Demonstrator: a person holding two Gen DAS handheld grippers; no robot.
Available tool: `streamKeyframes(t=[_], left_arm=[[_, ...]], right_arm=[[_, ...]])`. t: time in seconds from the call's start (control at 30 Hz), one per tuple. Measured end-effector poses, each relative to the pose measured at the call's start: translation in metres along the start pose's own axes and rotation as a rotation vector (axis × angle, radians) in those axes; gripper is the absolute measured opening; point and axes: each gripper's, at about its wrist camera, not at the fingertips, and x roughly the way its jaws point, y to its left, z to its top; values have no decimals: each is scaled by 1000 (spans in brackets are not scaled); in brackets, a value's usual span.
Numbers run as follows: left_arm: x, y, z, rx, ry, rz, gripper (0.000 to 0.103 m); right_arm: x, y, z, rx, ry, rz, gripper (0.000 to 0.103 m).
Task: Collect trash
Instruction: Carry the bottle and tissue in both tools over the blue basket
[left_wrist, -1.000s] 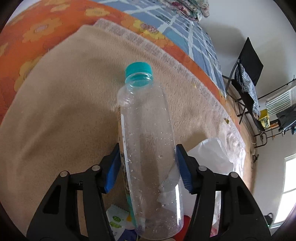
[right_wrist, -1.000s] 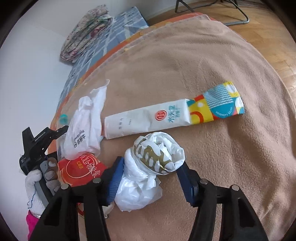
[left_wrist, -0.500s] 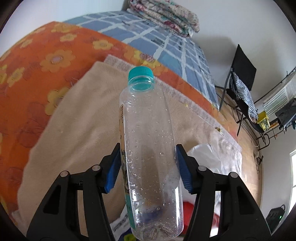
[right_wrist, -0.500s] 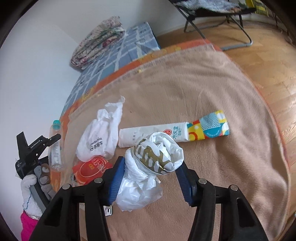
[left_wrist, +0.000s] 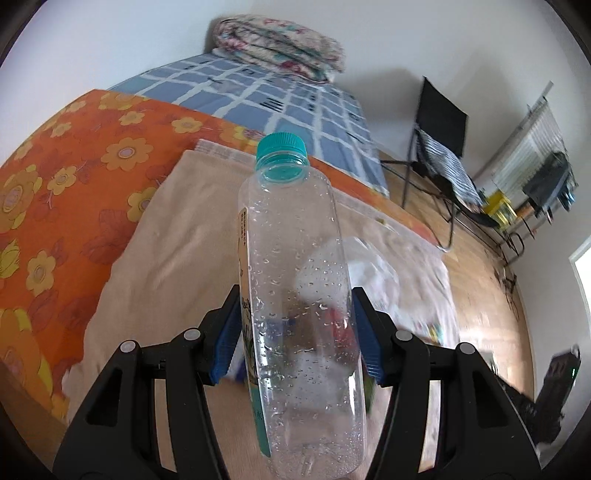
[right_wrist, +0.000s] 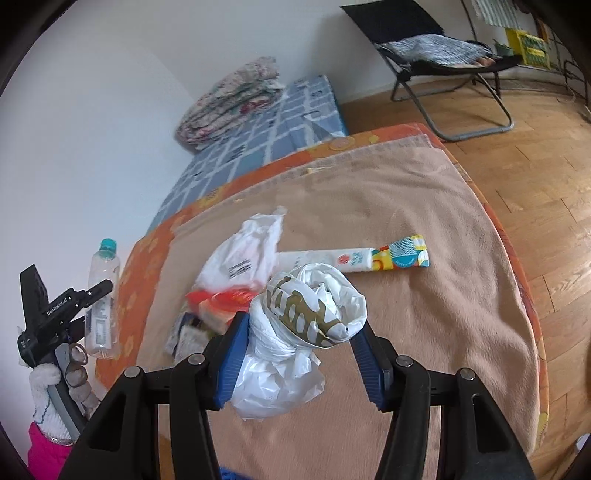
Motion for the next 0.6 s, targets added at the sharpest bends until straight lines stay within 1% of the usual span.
streamKeyframes(t=[0.13,0.23,0.4,0.5,0.6], left_arm=[[-28,-14,-35,49,17,-28,58],[-47,-23,-63,83,29,-41,58],[-73,-25,-104,100,46,-67,58],[-83,-19,-129,103,64,-71,58],[-88,-11,-155,99,92,-69,58]], right_arm=[[-24,13,-15,-58,0,51,58],[-40,22,-30,-109,-8,72,58],[-55,37,-59,-204,-16,65,58],[-59,44,-80,-255,1,59,58],[-56,50,-103,-298,36,64,58]])
